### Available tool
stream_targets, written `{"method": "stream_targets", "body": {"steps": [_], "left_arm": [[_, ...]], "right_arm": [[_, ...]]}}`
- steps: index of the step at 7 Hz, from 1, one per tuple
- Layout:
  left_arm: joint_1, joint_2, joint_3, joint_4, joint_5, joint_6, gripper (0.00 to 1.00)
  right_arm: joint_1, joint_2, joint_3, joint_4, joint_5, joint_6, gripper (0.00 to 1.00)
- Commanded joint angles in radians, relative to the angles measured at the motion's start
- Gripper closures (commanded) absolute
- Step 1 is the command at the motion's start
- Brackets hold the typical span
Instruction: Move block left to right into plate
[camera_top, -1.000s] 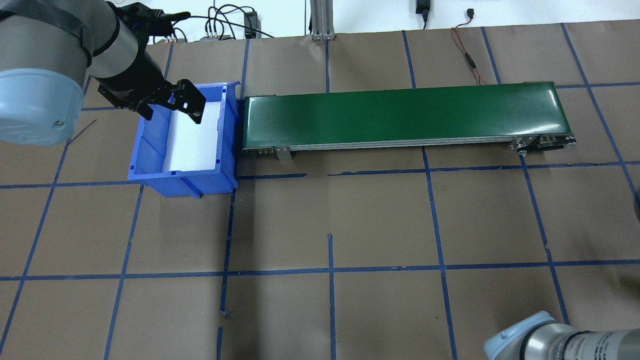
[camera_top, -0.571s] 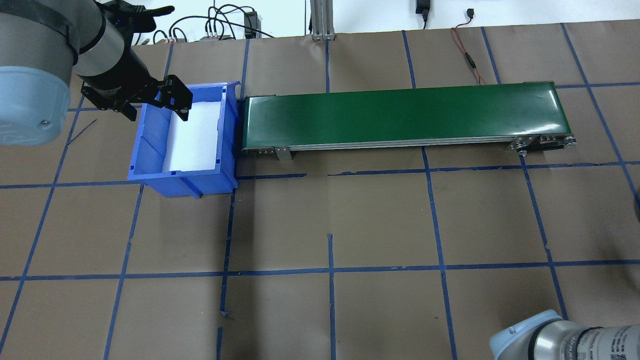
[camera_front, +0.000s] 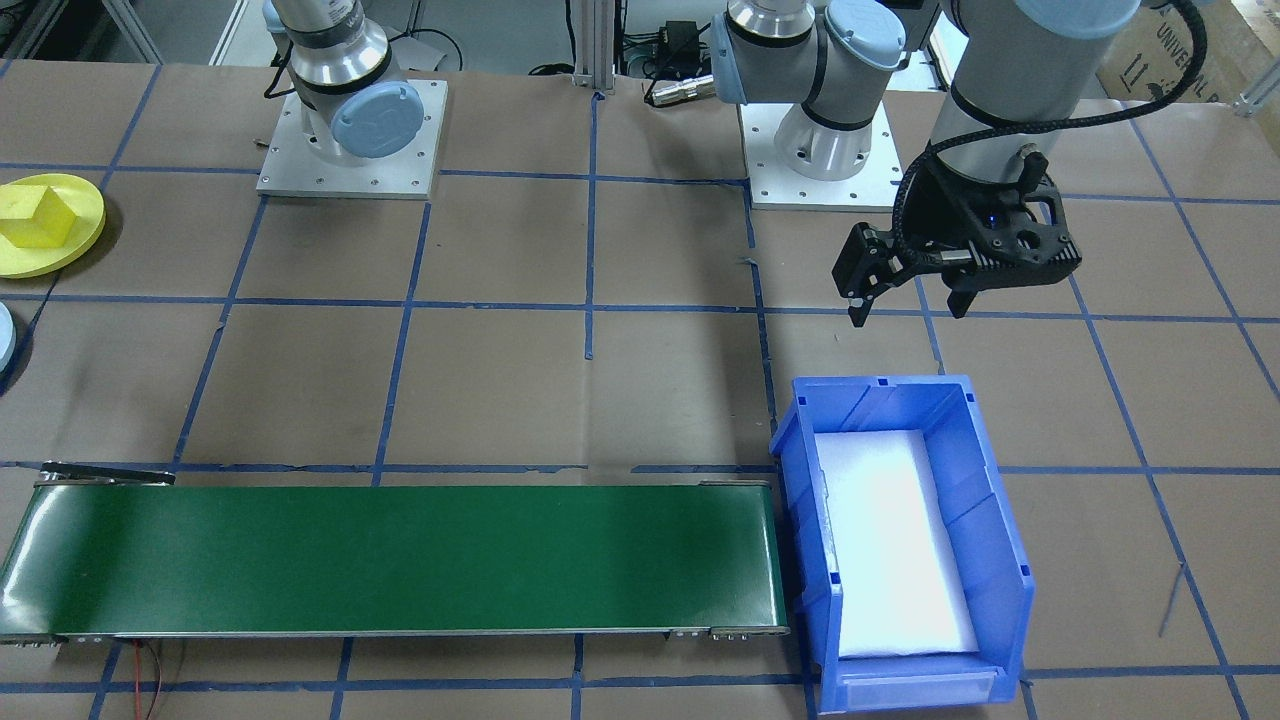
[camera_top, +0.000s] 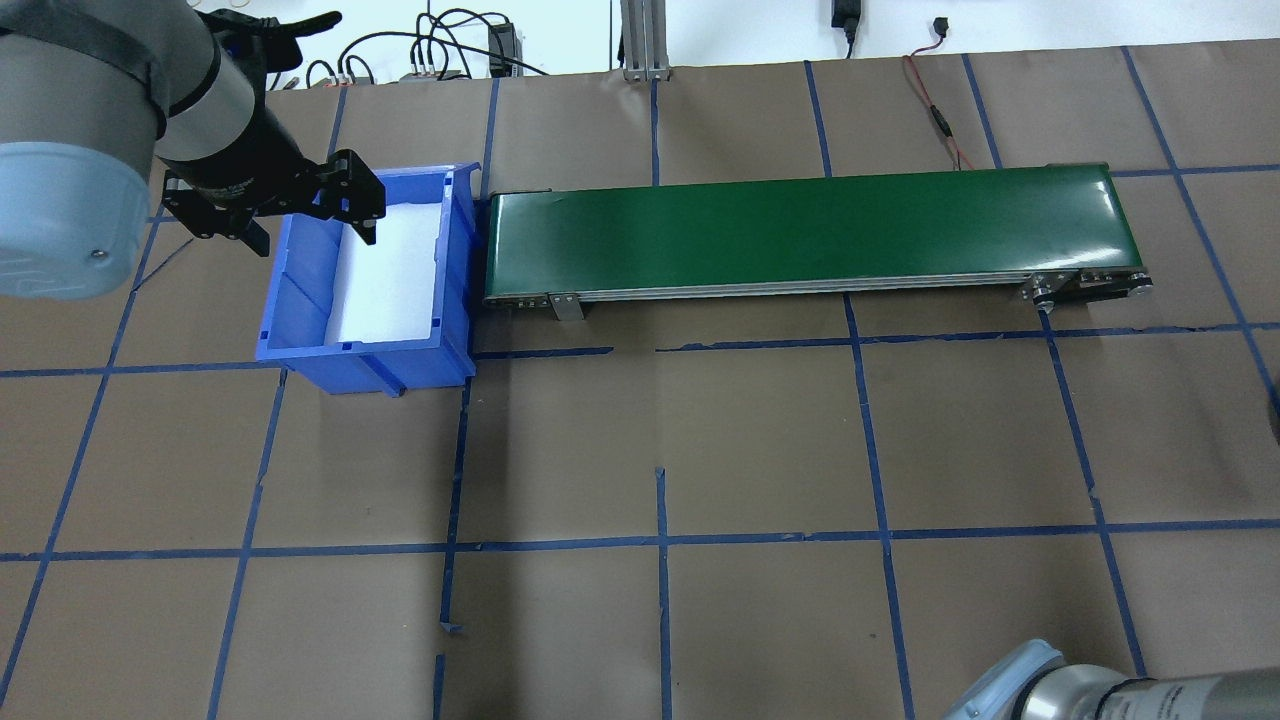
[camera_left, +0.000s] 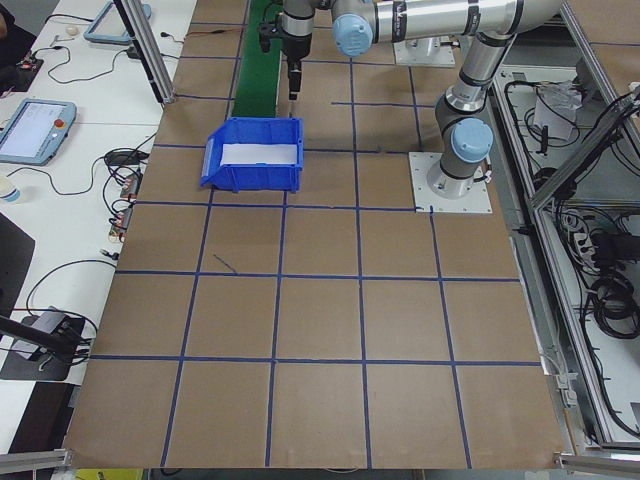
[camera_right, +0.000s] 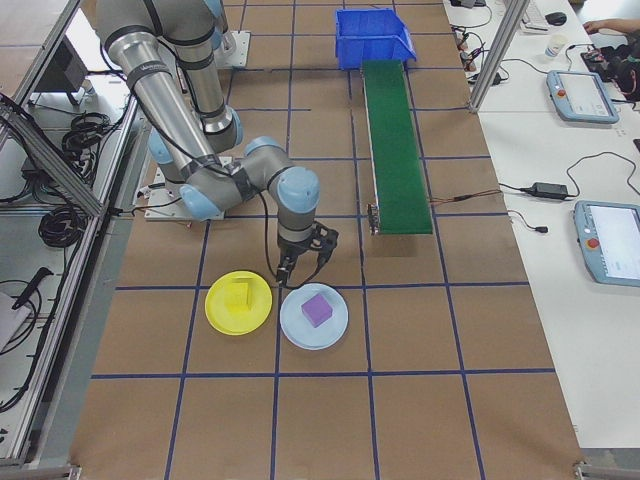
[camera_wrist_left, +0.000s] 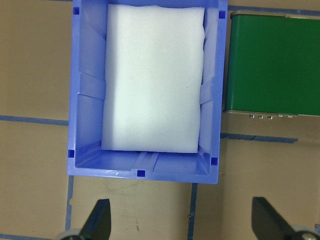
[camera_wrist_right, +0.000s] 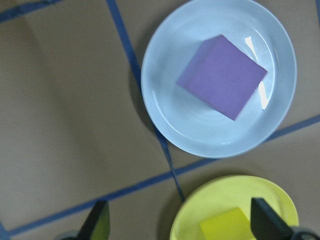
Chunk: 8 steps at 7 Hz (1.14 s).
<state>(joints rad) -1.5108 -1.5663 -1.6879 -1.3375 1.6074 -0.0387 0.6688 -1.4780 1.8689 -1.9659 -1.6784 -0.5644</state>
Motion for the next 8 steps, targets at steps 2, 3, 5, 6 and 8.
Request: {"method": "stream_targets", "body": {"steps": [2,3,5,6,8], "left_arm": [[0.0,0.0,-0.003,0.0,-0.003,-0.004,0.0],[0.0,0.0,-0.003,0.0,-0.003,-0.004,0.0],[-0.003,-0.012,0.005,0.012,-0.004,-0.003,0.0],[-0.005,-0.014,0.016,0.012,-0.006,-0.001,0.0],[-0.014,-0.008,0.017,0.005,-0.004,0.006,0.0]], "right_arm": [[0.355,-0.077,-0.169,0.326,0.072,0.442,0.0],[0.439,-0.08,-0.228,0.396,0.107,0.478,0.0],[0.625,-0.09,-0.293,0.426,0.182,0.479,0.0],[0.726,-0.084,-0.295,0.42,0.186,0.48,0.0],[0.802,-0.081,-0.278,0.429,0.216,0.52,0.0]]}}
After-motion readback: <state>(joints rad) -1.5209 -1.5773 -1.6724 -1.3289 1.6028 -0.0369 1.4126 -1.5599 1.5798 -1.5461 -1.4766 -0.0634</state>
